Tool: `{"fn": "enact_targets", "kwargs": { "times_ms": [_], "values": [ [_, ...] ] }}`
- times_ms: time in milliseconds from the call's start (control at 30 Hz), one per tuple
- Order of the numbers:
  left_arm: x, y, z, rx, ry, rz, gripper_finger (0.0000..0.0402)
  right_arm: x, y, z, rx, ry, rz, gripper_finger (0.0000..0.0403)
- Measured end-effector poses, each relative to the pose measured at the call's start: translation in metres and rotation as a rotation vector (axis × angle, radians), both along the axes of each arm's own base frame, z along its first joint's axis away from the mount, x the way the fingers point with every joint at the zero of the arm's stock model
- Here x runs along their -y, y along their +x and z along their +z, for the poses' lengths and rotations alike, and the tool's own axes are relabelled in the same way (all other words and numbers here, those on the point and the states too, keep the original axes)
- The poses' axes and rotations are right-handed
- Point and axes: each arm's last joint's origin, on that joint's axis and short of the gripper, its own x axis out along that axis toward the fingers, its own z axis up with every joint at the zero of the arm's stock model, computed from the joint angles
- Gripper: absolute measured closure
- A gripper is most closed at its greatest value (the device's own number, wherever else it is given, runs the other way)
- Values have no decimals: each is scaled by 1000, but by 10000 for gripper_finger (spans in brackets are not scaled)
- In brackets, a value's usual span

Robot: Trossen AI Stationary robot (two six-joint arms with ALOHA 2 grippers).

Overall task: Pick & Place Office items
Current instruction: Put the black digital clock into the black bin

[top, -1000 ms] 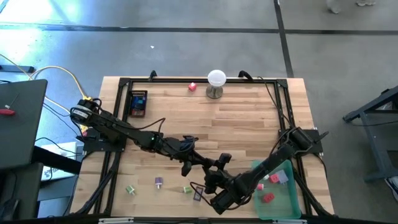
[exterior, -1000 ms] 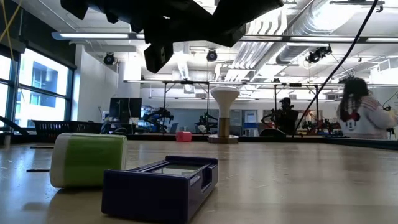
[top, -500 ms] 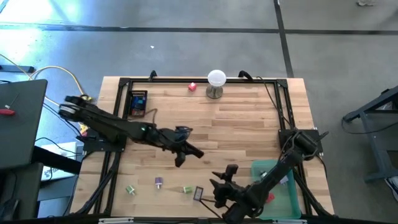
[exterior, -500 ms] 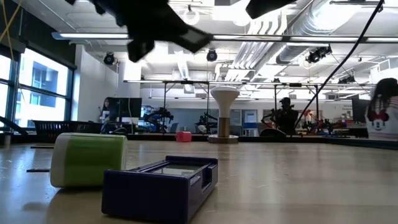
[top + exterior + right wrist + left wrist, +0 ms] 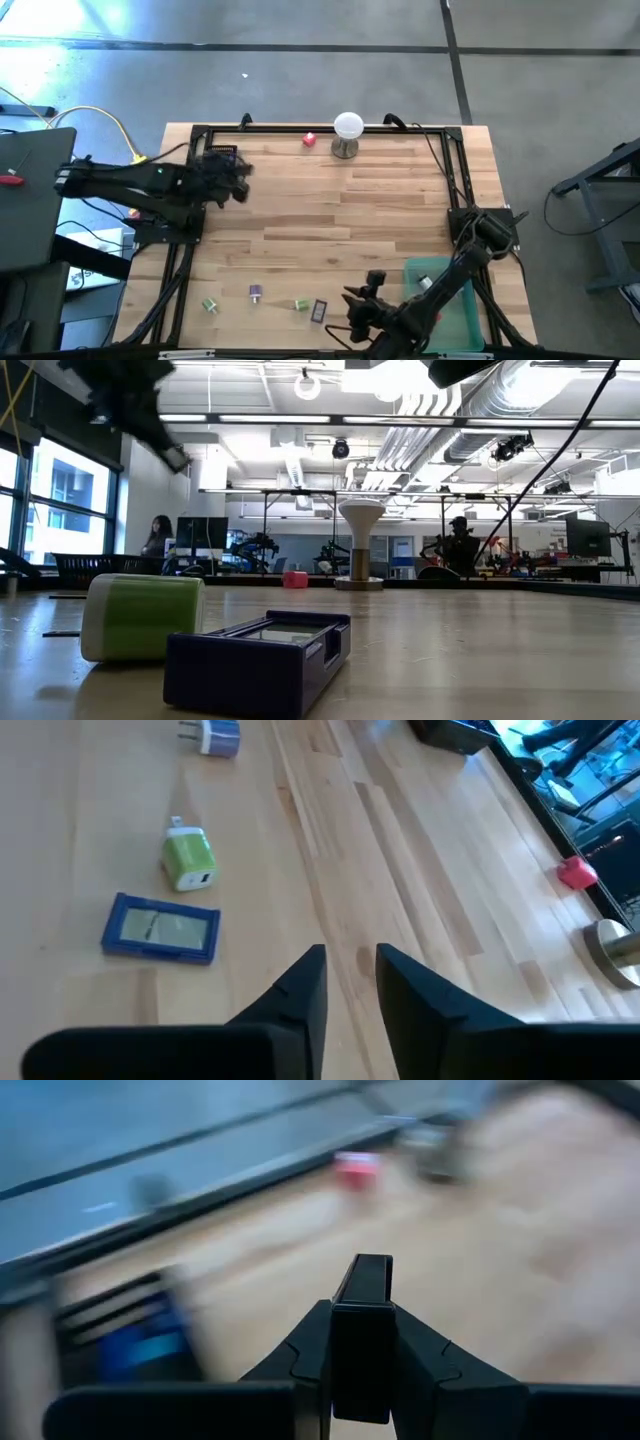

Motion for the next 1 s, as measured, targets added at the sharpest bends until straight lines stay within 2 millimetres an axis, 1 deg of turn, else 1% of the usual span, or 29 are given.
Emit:
{"fn": "enact_targets", "kwargs": {
  "times_ms": [67,133,267,400,533,700,833,1000],
  "values": [
    [-8,-14,-6,-35,1,140,351,1,1,0,-4,5,-4,332],
    [-15,-22,-14,-64,-15,233,351,4,3,-1,-9,30,-17,335],
    [-25,-24,-29,-119,-19,322,351,8,7,-1,-30,60,-27,339],
    [-38,-28,-49,-176,-25,433,351,11,10,-2,-40,72,-35,339],
    [-53,-30,-72,-225,-58,477,351,12,11,-2,-40,72,-38,339],
    [-68,-31,-98,-202,-80,504,351,12,11,-2,-42,70,-36,339],
    [-73,-37,-109,-210,-91,572,351,12,11,-2,-44,68,-35,339],
    [-76,-42,-117,-231,-94,608,346,12,11,-2,-44,68,-36,339]
  ]
}}
